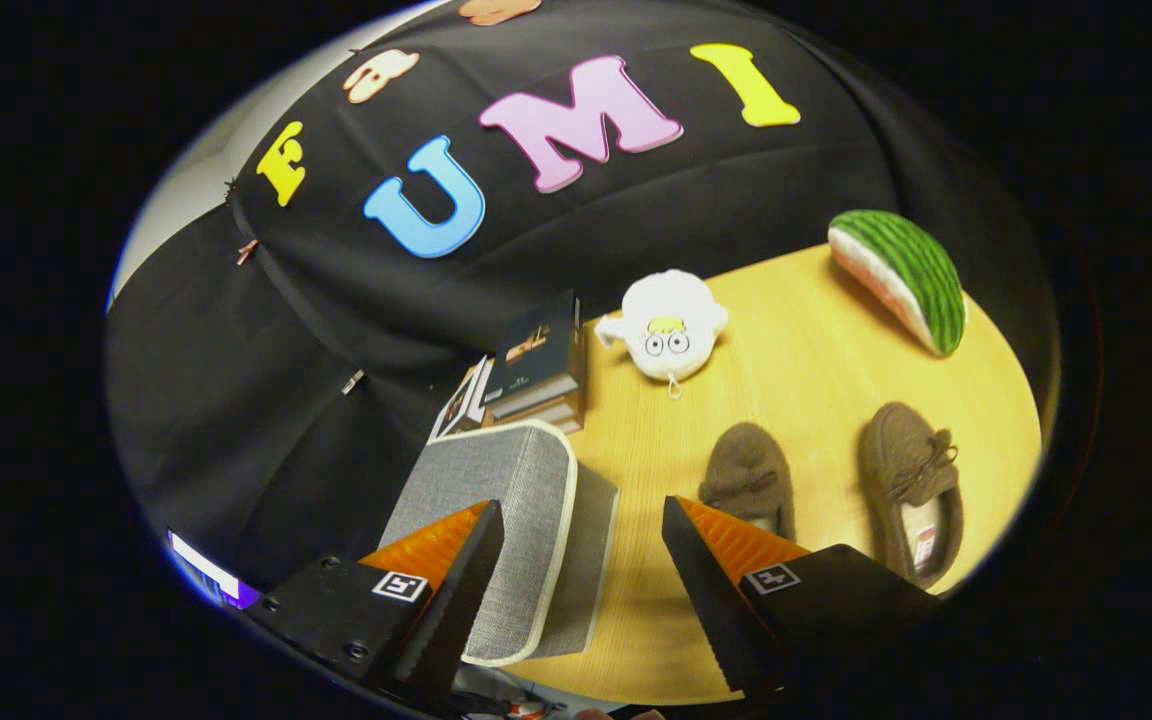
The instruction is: Open the storage box then place both shoes into the box .Put the left shoe in first, then the right shoe, with the right side of both shoes facing outward in a uniform manner.
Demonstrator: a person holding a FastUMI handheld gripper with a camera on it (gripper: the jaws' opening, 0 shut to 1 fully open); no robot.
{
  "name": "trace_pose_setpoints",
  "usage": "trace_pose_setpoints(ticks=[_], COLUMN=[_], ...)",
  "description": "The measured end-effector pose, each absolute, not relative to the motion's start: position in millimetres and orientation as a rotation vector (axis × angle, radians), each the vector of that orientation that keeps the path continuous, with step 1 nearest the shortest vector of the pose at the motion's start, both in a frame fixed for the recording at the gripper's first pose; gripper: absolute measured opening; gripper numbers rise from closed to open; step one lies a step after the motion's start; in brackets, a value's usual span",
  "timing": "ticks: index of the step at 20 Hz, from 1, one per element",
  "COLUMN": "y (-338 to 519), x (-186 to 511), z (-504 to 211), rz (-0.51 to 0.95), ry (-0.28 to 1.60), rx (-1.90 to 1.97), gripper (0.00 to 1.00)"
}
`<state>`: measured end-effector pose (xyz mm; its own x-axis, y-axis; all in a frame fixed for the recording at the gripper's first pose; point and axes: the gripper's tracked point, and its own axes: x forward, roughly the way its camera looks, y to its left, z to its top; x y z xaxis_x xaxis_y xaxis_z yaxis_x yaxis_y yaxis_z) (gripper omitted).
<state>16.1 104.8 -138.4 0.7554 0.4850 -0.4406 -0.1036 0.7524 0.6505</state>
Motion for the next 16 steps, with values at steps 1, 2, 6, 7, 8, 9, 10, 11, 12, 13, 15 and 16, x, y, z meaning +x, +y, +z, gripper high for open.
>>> trace_pose_setpoints(ticks=[1,2,6,7,8,9,10,11,12,13,15,16], y=[114,124,159,167,171,175,179,185,192,197,212,217], x=[11,6,-14,-16,-19,-20,-20,-19,-18,-20,-25,-24], z=[-150,-162,-181,-182,-184,-183,-181,-179,-180,-182,-188,-190], rz=[0.368,0.398,0.533,0.56,0.575,0.593,0.614,0.644,0.671,0.696,0.723,0.735], ry=[0.681,0.711,0.802,0.822,0.834,0.83,0.825,0.828,0.846,0.874,0.947,0.96], rx=[0.67,0.683,0.788,0.833,0.86,0.882,0.9,0.922,0.947,0.98,1.049,1.083], gripper=[0.98,0.99,0.98,0.98,0.98,0.98,0.98,0.98,0.98,0.98,0.98,0.98])
